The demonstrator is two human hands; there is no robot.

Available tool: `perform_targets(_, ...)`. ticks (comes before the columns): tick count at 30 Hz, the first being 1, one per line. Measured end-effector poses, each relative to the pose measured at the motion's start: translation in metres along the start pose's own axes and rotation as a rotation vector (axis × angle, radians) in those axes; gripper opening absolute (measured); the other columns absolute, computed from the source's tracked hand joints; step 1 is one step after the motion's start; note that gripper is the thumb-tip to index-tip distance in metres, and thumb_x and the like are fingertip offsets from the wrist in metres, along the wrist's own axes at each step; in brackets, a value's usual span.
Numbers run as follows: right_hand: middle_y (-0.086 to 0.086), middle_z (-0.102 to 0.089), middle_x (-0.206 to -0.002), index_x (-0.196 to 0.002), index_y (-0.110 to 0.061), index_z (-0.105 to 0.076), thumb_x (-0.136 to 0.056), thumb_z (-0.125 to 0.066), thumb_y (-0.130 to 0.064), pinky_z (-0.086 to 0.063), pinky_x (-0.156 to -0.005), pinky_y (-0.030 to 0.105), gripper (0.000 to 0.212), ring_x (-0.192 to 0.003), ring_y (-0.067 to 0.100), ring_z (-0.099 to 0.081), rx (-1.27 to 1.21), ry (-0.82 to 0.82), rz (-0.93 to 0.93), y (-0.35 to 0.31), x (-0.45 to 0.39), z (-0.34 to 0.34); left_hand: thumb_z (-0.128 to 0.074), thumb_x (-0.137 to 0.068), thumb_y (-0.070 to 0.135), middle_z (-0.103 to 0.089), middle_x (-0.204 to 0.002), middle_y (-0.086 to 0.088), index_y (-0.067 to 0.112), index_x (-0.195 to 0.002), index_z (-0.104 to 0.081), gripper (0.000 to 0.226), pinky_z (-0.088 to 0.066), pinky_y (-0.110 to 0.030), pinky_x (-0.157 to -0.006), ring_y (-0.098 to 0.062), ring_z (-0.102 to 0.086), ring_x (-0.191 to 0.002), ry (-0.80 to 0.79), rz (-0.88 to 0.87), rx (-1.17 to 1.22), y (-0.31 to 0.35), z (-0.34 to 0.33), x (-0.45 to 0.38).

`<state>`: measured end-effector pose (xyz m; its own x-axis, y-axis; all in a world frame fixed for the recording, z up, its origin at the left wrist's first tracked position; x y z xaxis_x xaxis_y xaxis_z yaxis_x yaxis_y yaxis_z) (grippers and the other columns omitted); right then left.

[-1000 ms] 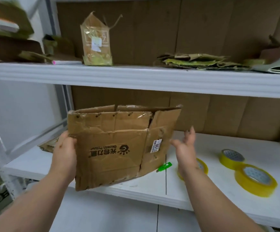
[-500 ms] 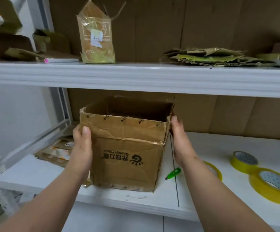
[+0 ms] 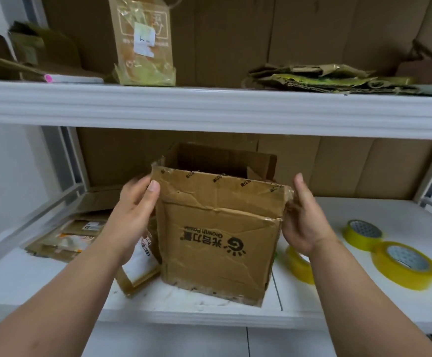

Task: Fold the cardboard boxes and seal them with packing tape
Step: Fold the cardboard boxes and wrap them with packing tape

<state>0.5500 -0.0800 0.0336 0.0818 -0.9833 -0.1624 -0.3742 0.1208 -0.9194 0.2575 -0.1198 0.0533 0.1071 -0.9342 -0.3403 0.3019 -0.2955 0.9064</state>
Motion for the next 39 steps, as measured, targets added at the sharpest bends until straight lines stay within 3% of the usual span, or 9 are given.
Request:
perform_targets(4, 0.006, -0.061, -0.137, -0.117, -0.008, -0.072, -0.078, -0.022, -0.080, -0.008, -0.124, 0.046, 0.096, -0.143, 0.018, -0.037, 0.161, -0.040, -0.027, 0.001, -0.001, 0.004, -0.040, -0.094, 0.057, -0.051, -0.135, 0.007, 0.054, -0.097, -0.056, 0.016, -0.036, -0.029, -0.099, -0.013, -0.049, -0.123, 0.039, 0.003, -0.038, 0.007, 0.010, -0.006)
perform_targets(8, 0.018, -0.068, -0.124, -0.112, 0.001, -0.072, -0.078, -0.014, -0.080, -0.019, -0.122, 0.042, 0.106, -0.131, 0.021, -0.054, 0.129, -0.130, -0.007, 0.000, 0.002, -0.002, -0.044, -0.086, 0.064, -0.067, -0.100, 0.021, 0.045, -0.090, -0.064, 0.028, -0.036, -0.015, -0.073, 0.002, -0.057, -0.094, 0.021, 0.051, -0.038, 0.008, 0.004, -0.011)
perform_targets(11, 0.016, -0.065, -0.128, -0.119, 0.010, -0.064, -0.078, -0.017, -0.079, -0.022, -0.121, 0.041, 0.108, -0.132, 0.021, -0.051, 0.168, -0.148, 0.014, -0.002, 0.001, -0.001, -0.049, -0.079, 0.068, -0.073, -0.087, 0.018, 0.033, -0.096, -0.070, 0.044, -0.038, -0.020, -0.077, -0.001, -0.060, -0.090, 0.015, 0.127, 0.005, -0.003, -0.003, -0.011)
perform_targets(15, -0.002, -0.072, -0.103, -0.121, 0.006, -0.062, -0.081, -0.032, -0.078, -0.035, -0.106, 0.034, 0.098, -0.102, 0.006, -0.060, 0.174, -0.166, 0.018, -0.001, 0.007, 0.005, -0.060, -0.081, 0.067, -0.074, -0.099, 0.006, 0.028, -0.101, -0.072, 0.045, -0.045, -0.034, -0.087, -0.014, -0.065, -0.097, 0.069, 0.198, 0.066, -0.012, -0.004, -0.022)
perform_targets(19, -0.004, -0.064, -0.132, -0.128, -0.017, -0.063, -0.060, -0.075, -0.072, -0.029, -0.116, 0.037, 0.088, -0.132, 0.012, -0.051, 0.261, -0.211, -0.010, -0.001, 0.011, 0.014, -0.069, -0.087, 0.048, -0.063, -0.101, 0.008, 0.027, -0.112, -0.059, 0.034, -0.043, -0.024, -0.067, -0.008, -0.060, -0.089, 0.150, 0.169, 0.003, -0.014, -0.013, -0.034)
perform_targets(21, -0.003, -0.062, -0.135, -0.132, -0.024, -0.059, -0.054, -0.084, -0.057, -0.031, -0.117, 0.040, 0.088, -0.131, 0.015, -0.052, 0.386, -0.203, -0.013, -0.001, 0.010, 0.017, -0.072, -0.087, 0.040, -0.053, -0.101, 0.015, 0.039, -0.131, -0.046, 0.051, -0.041, -0.020, -0.068, 0.000, -0.053, -0.088, 0.178, 0.121, 0.003, -0.014, -0.016, -0.038)
perform_targets(29, -0.005, -0.052, -0.135, -0.142, -0.032, -0.032, -0.058, -0.064, -0.004, -0.052, -0.086, 0.027, 0.094, -0.121, 0.015, -0.058, 0.164, -0.028, 0.101, 0.000, -0.007, 0.018, -0.083, -0.076, 0.037, -0.050, -0.123, 0.000, 0.053, -0.150, -0.019, 0.099, -0.046, -0.030, -0.083, -0.017, -0.056, -0.103, 0.005, 0.146, -0.164, -0.011, -0.019, -0.051)
perform_targets(34, 0.007, -0.049, -0.133, -0.149, -0.046, -0.017, -0.055, -0.059, -0.006, -0.050, -0.056, 0.022, 0.110, -0.097, 0.023, -0.063, 0.292, -0.025, 0.021, -0.013, -0.022, 0.015, -0.088, -0.065, 0.042, -0.014, -0.164, -0.008, 0.058, -0.149, 0.002, 0.124, -0.033, -0.050, -0.115, -0.033, -0.029, -0.144, -0.130, 0.251, -0.212, -0.012, -0.016, -0.063)
perform_targets(39, 0.008, -0.053, -0.130, -0.152, -0.044, -0.022, -0.058, -0.060, -0.005, -0.047, -0.053, 0.022, 0.109, -0.073, 0.013, -0.063, 0.394, -0.091, -0.005, -0.018, -0.030, 0.018, -0.086, -0.053, 0.038, -0.022, -0.162, 0.005, 0.055, -0.150, 0.003, 0.133, -0.044, -0.039, -0.104, -0.025, -0.034, -0.141, -0.239, 0.233, -0.101, -0.012, -0.020, -0.075)
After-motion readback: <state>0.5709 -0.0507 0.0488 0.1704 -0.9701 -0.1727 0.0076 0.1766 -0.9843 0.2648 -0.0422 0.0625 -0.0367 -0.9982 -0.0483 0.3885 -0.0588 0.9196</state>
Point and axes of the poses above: each hand's wrist, its own x-axis away from the middle knuckle, its own z-axis out of the back of the hand, y = z × x, the point moved 2 cm from there along -x, towards the middle knuckle
